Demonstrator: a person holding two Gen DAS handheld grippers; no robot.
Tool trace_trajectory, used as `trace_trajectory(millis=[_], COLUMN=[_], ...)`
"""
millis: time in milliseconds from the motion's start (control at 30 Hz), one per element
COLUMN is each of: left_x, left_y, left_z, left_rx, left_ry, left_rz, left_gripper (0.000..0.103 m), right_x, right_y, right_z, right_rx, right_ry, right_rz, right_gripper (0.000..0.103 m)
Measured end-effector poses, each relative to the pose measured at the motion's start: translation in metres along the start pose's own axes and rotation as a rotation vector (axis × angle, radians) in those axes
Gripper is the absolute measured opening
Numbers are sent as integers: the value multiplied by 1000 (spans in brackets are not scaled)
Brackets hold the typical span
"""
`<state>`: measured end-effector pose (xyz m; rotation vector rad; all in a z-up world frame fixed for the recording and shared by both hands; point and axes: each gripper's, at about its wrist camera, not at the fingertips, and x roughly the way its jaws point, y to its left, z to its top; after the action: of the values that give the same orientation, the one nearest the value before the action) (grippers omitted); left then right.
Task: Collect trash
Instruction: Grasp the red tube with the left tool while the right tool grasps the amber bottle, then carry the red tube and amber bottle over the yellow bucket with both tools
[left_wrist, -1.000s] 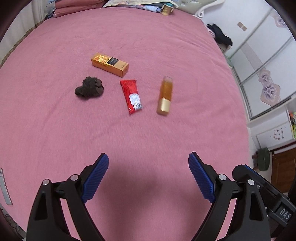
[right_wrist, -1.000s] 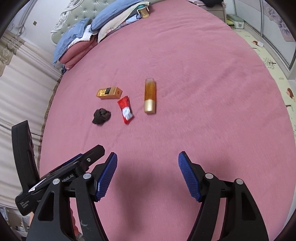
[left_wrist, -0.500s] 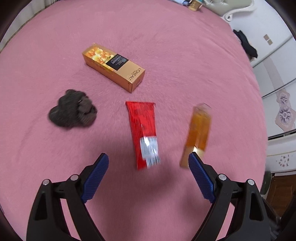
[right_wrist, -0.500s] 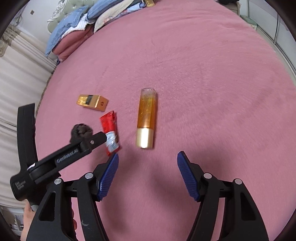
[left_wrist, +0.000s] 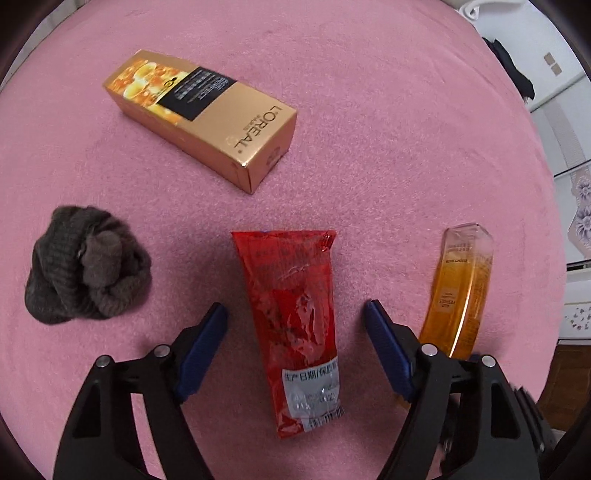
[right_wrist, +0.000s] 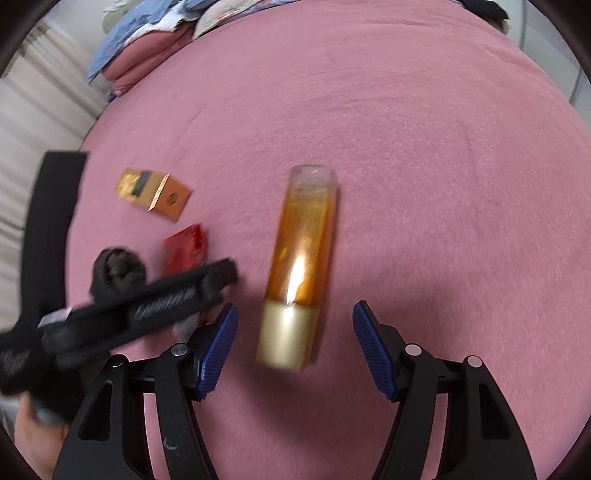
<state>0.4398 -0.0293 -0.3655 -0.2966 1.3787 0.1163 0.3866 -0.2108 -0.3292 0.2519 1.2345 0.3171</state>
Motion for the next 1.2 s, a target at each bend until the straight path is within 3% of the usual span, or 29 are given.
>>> trace_trajectory(millis=[200, 267, 533, 867, 1133, 1200], left_x=[-5, -6, -23, -41, -70, -77], left_y=[13, 19, 27, 28, 29, 26], left_z=[-1, -5, -41, -154, -229, -235], left_rx=[-42, -43, -46, -13, 21, 42], left_ry=[-25, -38, -27, 48, 81, 83], left_rz=[3, 7, -75, -80, -123, -128], left_gripper=[48, 34, 31, 31, 31, 31], right_x=[9, 5, -16, -57, -100, -115], right_y=[-10, -16, -28, -40, -49, -53], right_z=[6, 2, -40, -123, -198, -216], right_rx=[47, 73, 76, 137, 248, 285], right_ry=[0, 5, 56, 122, 148, 147], right_rz=[4, 17, 39, 45, 98, 120], right_gripper=[34, 33, 33, 33, 33, 33])
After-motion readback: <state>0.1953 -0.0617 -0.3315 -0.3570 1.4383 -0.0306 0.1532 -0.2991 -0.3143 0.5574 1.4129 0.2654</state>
